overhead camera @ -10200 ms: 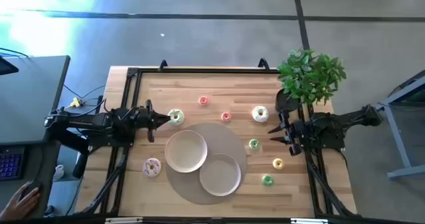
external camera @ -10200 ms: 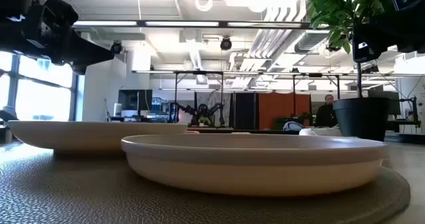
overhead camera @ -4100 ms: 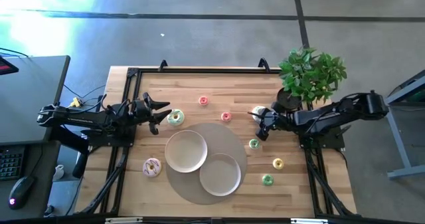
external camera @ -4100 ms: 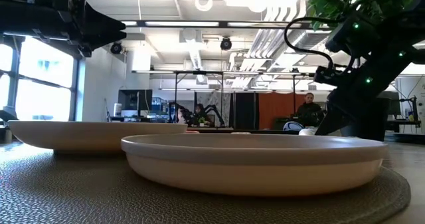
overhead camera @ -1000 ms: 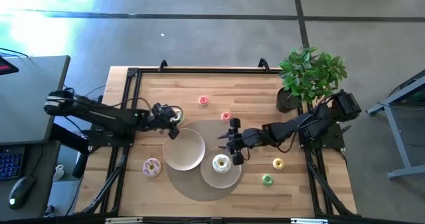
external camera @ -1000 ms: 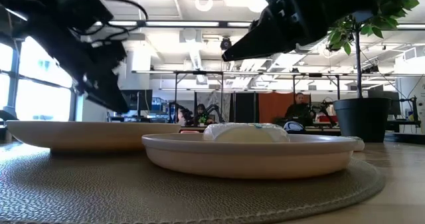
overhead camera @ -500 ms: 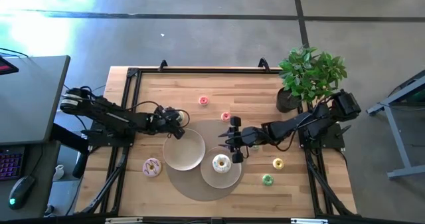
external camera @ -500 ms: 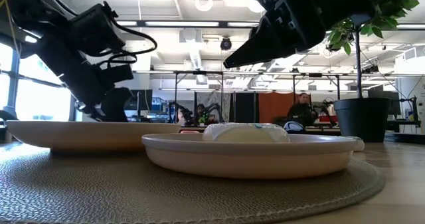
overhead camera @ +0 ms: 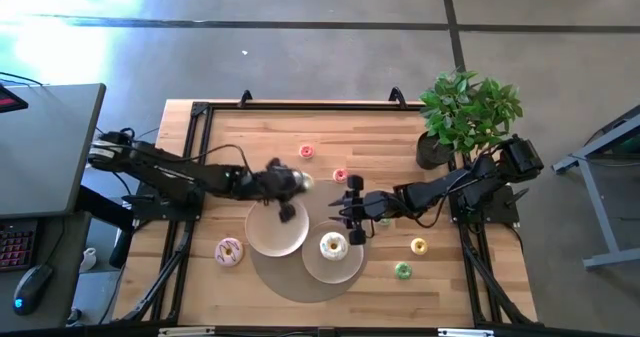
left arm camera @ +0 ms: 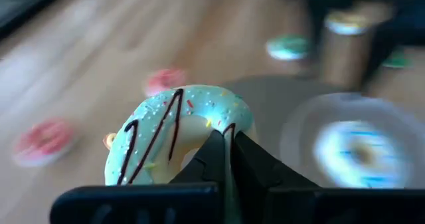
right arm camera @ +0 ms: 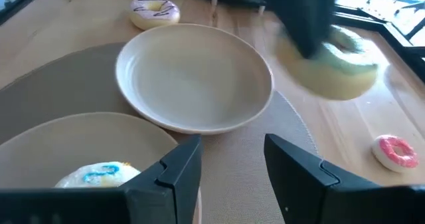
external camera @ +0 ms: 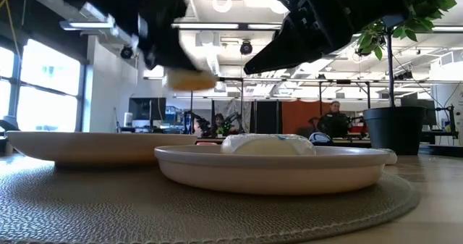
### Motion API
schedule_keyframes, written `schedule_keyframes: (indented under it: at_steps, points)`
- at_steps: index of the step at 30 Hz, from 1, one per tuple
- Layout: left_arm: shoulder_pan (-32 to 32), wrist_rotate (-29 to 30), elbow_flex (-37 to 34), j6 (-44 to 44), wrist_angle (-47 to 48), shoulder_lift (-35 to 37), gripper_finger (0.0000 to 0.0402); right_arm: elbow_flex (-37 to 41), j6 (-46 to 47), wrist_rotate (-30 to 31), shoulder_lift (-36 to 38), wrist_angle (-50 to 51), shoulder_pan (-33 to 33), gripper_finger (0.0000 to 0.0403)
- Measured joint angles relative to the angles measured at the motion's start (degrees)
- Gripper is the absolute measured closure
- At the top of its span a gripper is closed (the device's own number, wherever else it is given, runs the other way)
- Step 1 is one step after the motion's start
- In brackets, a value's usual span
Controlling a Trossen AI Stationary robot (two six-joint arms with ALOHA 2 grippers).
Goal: Pick & Place donuts
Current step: Put the large blue donut on the bottom white plate, then put the large purple donut on the bottom white plate
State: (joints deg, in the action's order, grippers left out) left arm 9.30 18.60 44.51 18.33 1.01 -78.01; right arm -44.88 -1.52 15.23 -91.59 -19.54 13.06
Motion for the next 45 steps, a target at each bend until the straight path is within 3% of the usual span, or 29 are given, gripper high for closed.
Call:
schedule_keyframes:
  at_steps: [4,9,13,20,33,42,45]
  points:
    - [6.5,0.8,5.8,1.0,2.7,-5.5,0.0389,0.0,0.0,0.9,0.6,0.9,0.3,0.0242]
    - [13.3,1.5,8.4,8.9,0.0,-13.5,0.0388,0.0,1.6,3.8,4.0,5.7,1.5,0.0242]
    - [16.0,1.2,10.0,12.8,-7.5,-20.2,0.0388,0.0,6.2,7.8,6.8,7.5,2.0,0.0242]
    - [17.5,-0.4,14.4,13.1,-8.9,-27.9,0.0386,0.0,8.8,5.0,9.0,7.8,2.3,0.0242]
    - [17.4,-4.6,15.9,13.9,-7.0,-28.7,0.0263,0.0,8.8,3.7,9.0,8.3,2.4,0.0242]
    - [17.6,-7.2,15.9,14.3,0.3,-22.4,0.0259,0.0,8.6,3.7,9.0,9.2,2.4,0.0242]
    - [17.9,-9.7,15.9,13.8,6.6,-18.3,0.0259,0.0,8.6,3.0,9.0,9.2,2.4,0.0242]
